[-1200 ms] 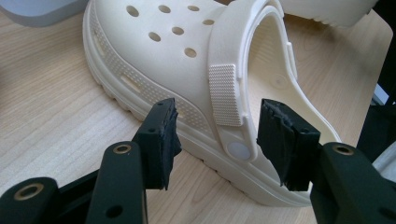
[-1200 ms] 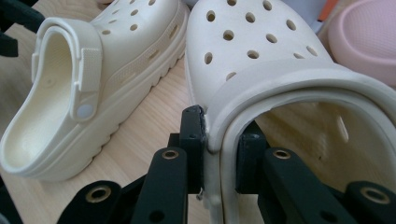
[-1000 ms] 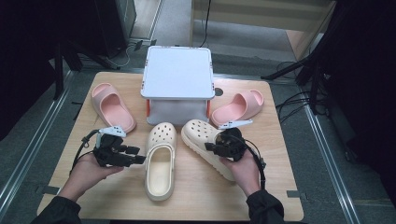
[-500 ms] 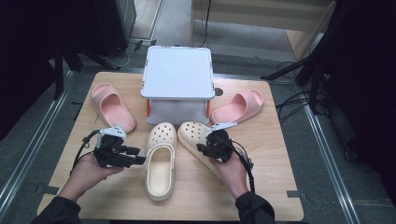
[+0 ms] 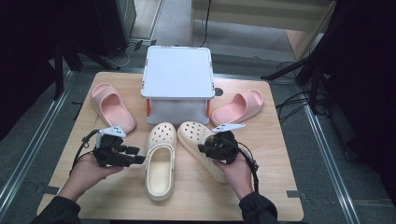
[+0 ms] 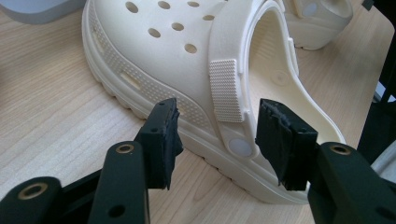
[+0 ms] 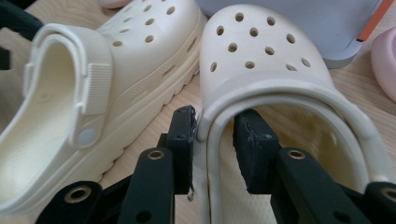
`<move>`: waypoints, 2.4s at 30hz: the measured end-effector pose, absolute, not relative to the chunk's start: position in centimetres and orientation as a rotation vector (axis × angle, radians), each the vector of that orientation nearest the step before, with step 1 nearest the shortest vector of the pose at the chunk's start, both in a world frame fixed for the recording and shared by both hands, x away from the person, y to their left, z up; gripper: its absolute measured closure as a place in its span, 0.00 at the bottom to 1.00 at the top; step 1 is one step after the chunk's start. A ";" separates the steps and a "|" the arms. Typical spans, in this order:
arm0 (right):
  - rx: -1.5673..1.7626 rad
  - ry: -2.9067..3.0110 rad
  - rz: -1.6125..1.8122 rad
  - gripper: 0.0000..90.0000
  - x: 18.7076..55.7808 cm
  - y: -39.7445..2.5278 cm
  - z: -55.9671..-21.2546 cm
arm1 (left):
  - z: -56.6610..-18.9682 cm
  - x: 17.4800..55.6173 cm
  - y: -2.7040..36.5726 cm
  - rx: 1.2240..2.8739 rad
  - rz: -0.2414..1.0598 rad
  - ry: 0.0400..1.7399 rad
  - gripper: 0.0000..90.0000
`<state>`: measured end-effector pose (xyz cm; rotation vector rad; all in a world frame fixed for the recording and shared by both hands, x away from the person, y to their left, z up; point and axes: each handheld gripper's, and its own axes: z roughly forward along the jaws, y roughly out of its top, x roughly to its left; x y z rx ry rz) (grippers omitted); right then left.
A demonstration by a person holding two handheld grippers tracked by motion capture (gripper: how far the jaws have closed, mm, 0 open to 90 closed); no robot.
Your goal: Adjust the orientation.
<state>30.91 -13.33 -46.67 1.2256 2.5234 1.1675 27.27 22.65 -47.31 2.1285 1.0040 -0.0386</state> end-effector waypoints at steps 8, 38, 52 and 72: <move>1.136 2.503 1.251 0.92 30.0 -16.5 -44.8 | -47.5 27.6 22.9 2.132 -0.034 1.023 0.64; 1.172 2.506 1.122 0.99 35.1 -20.2 -48.8 | -49.7 29.4 21.9 2.188 -0.061 1.051 0.81; 1.127 2.570 1.134 0.99 34.4 -19.3 -48.8 | -49.7 29.4 21.8 2.177 -0.080 1.055 0.81; 1.073 2.629 1.182 0.97 33.1 -16.6 -49.4 | -49.9 29.3 20.9 2.170 -0.114 1.035 0.81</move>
